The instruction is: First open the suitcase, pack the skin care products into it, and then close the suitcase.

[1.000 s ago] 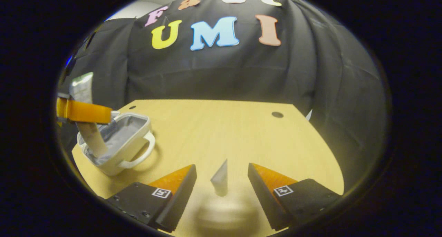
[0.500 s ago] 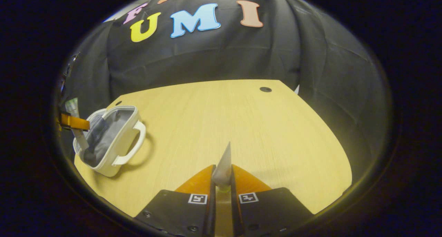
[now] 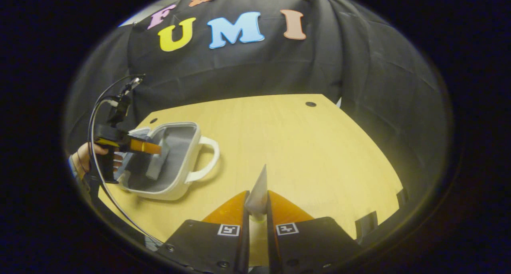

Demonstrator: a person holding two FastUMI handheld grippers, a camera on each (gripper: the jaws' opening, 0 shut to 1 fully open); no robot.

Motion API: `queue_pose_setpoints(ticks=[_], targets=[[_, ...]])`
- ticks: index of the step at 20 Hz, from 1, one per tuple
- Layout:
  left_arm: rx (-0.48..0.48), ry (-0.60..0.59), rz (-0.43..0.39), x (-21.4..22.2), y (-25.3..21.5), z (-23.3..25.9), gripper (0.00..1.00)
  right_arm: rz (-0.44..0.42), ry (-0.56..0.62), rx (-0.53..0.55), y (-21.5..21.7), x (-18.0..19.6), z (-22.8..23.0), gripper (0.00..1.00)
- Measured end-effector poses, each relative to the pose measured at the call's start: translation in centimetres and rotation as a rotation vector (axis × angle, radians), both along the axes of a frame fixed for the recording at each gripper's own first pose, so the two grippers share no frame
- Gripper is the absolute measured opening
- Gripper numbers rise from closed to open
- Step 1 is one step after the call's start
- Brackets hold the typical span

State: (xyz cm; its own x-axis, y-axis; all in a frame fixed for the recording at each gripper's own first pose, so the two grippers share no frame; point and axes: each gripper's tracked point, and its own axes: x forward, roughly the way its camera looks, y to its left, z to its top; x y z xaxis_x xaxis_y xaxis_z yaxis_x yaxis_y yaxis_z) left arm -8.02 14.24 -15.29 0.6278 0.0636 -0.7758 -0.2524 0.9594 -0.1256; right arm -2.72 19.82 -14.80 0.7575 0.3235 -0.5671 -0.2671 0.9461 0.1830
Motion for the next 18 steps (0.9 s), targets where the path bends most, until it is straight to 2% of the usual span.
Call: queue_pose_setpoints(ticks=[1, 4, 6, 10, 11, 12, 15, 17, 18], targets=[[0.015, -0.033, -0.001, 0.0, 0.3, 1.2, 0.81, 0.033, -0.010, 0.014, 1.8, -0.1, 0.9, 0.18], [0.045, -0.147, 0.030, -1.5, 1.9, 4.7, 0.86, 0.147, -0.014, 0.075, 8.3, 0.3, 2.9, 0.17], [0.076, -0.194, 0.072, -3.8, 3.8, 6.6, 0.96, 0.233, 0.011, 0.096, 12.8, 0.8, 2.7, 0.17], [0.159, -0.240, 0.166, -9.3, 8.3, 9.5, 0.97, 0.334, 0.131, 0.103, 19.2, 1.8, -0.6, 0.17], [0.177, -0.242, 0.189, -10.6, 9.4, 10.0, 0.97, 0.340, 0.160, 0.096, 20.1, 2.1, -1.5, 0.14], [0.197, -0.242, 0.217, -12.0, 10.6, 10.3, 0.97, 0.349, 0.175, 0.075, 20.7, 2.7, -2.4, 0.18], [0.215, -0.235, 0.301, -15.1, 13.9, 10.5, 0.97, 0.405, 0.183, 0.016, 21.6, 3.4, -3.8, 0.19], [0.209, -0.226, 0.355, -16.8, 16.0, 10.3, 0.97, 0.402, 0.117, 0.036, 21.4, 4.0, -2.3, 0.34], [0.208, -0.219, 0.380, -17.3, 17.4, 9.9, 0.97, 0.379, 0.076, 0.039, 20.8, 4.5, -1.3, 0.60]])
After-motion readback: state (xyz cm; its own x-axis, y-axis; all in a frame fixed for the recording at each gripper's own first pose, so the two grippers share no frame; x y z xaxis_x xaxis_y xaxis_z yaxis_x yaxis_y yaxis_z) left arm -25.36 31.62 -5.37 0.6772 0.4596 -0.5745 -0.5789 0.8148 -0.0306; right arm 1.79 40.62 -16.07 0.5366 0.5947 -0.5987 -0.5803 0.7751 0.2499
